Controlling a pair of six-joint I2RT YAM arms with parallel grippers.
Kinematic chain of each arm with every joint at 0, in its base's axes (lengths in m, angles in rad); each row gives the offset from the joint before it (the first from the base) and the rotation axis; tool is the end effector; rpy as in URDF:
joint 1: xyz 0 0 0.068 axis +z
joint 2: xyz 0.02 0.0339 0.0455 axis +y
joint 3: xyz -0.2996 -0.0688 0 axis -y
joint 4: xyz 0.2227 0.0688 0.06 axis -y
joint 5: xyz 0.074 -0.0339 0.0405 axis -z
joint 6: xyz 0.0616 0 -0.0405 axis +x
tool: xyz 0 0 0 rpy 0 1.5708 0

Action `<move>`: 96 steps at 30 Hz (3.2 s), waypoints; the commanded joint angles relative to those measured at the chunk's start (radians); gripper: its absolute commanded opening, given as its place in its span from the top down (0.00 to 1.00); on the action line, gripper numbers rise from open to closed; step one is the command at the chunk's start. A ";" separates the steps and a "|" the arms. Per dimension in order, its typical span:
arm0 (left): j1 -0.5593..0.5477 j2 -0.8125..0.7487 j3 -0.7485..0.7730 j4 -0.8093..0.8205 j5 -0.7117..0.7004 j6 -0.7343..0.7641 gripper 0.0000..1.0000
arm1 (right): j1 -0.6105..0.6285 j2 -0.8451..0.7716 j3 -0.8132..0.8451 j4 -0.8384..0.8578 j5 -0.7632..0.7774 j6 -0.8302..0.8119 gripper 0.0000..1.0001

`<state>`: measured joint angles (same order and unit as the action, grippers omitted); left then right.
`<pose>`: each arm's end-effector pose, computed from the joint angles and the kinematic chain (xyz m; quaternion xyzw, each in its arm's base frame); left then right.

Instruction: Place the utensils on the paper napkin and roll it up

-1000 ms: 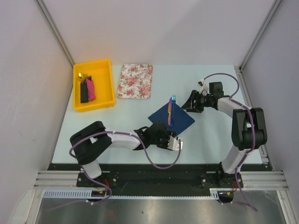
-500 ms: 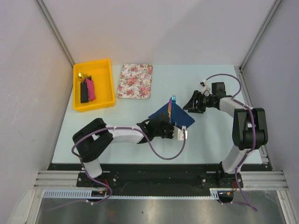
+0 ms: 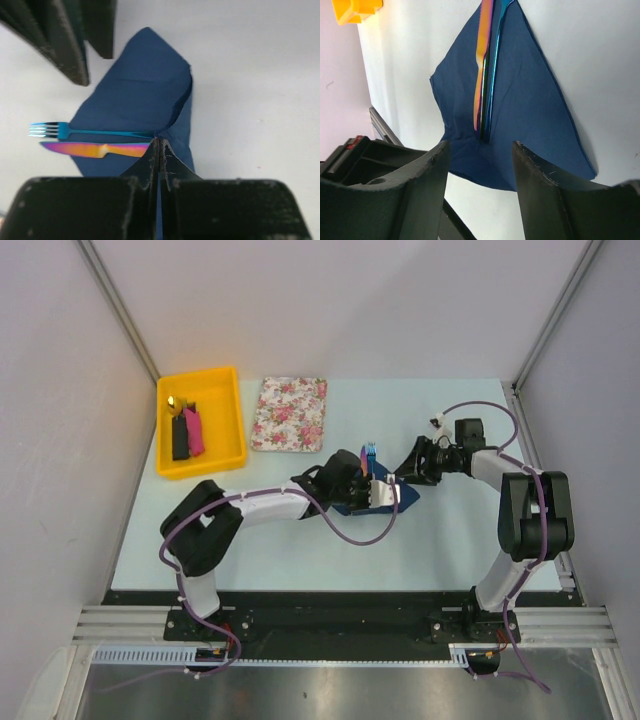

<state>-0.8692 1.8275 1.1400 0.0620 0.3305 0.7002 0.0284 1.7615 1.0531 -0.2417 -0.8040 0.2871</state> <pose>0.2516 -0.3287 0.2309 0.6736 0.5685 -0.1838 0.4351 0.3514 0.0544 0.2134 -0.0055 0.8844 0.4121 0.2190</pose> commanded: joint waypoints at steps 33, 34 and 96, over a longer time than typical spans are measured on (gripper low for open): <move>-0.022 0.036 0.112 -0.254 0.223 -0.113 1.00 | -0.001 -0.039 0.002 -0.047 -0.032 -0.039 0.42; -0.019 0.044 0.121 -0.254 0.222 -0.104 1.00 | -0.001 -0.040 0.002 -0.050 -0.032 -0.040 0.42; 0.240 0.136 0.304 -0.307 0.367 -0.741 0.58 | 0.145 0.115 -0.101 0.021 -0.004 0.115 0.89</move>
<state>-0.6312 2.0132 1.4548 -0.2420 0.6086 0.1562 0.1703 1.8732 0.9127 -0.2260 -0.8200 0.3931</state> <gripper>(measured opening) 0.409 0.116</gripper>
